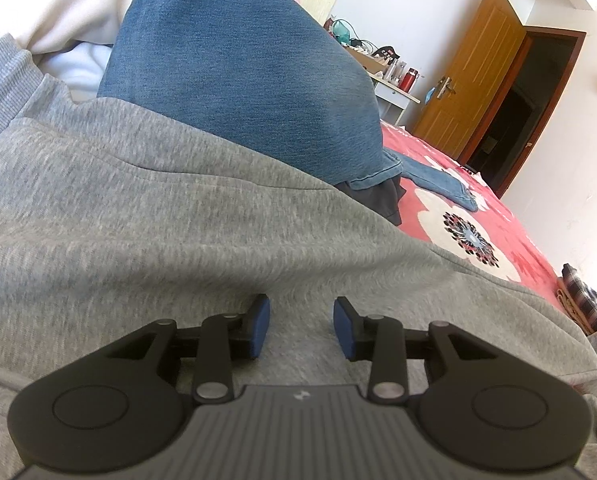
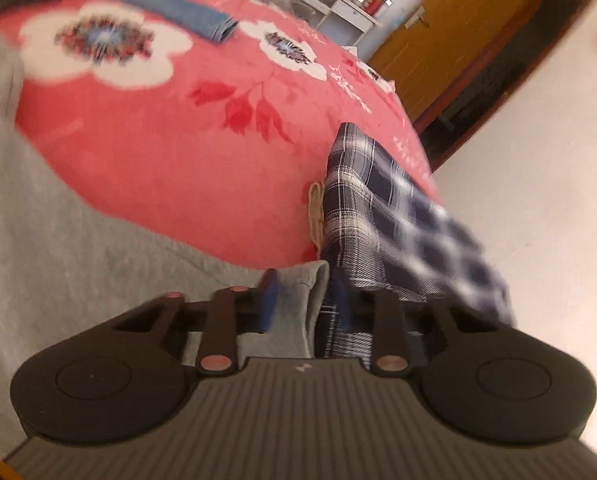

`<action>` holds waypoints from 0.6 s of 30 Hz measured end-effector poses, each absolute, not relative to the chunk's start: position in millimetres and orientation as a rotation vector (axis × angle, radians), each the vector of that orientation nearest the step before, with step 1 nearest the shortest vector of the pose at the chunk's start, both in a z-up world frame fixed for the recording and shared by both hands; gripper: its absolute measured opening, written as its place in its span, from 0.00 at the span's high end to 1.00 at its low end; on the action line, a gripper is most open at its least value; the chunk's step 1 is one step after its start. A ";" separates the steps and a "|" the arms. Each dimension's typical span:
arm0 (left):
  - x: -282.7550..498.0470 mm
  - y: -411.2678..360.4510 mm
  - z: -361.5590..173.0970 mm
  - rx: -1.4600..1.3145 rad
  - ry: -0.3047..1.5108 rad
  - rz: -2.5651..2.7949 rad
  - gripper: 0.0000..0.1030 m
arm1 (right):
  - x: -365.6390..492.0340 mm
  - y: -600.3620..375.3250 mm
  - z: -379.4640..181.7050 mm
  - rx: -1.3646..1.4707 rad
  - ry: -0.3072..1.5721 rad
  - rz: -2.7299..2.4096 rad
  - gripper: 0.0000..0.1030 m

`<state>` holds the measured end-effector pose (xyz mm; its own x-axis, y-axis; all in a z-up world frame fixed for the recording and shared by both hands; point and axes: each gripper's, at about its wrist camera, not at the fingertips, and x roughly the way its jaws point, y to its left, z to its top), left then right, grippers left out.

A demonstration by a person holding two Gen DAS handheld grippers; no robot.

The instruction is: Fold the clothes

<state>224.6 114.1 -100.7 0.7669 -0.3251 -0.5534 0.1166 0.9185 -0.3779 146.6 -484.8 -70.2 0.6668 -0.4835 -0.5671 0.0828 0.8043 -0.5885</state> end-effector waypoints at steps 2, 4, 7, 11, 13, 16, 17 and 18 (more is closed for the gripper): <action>224.5 114.0 -100.7 -0.336 0.656 -0.245 0.64 | 143.2 -477.6 -68.3 -0.618 0.761 -0.354 0.93; 224.5 114.7 -100.9 -0.341 0.655 -0.246 0.64 | 139.0 -472.9 -57.6 -0.652 0.705 -0.390 0.93; 224.5 115.1 -101.2 -0.343 0.654 -0.247 0.64 | 136.8 -480.1 -25.4 -0.619 0.607 -0.465 0.93; 224.6 114.9 -101.5 -0.342 0.654 -0.246 0.64 | 148.5 -503.9 9.4 -0.591 0.541 -0.538 0.93; 224.7 114.8 -101.6 -0.342 0.654 -0.246 0.64 | 158.8 -518.5 21.1 -0.552 0.529 -0.557 0.93; 225.0 114.6 -101.5 -0.340 0.654 -0.246 0.64 | 177.1 -541.6 28.3 -0.470 0.544 -0.558 0.93; 225.1 114.7 -101.5 -0.340 0.654 -0.246 0.64 | 183.6 -547.9 26.1 -0.450 0.559 -0.559 0.93; 225.1 114.8 -101.4 -0.340 0.654 -0.247 0.64 | 191.1 -554.1 22.4 -0.436 0.573 -0.559 0.93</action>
<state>225.1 114.8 -101.4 0.7677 -0.3281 -0.5504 0.1167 0.9162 -0.3834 191.1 -554.1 22.4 0.7011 -0.6015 -0.3829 0.3685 0.7654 -0.5277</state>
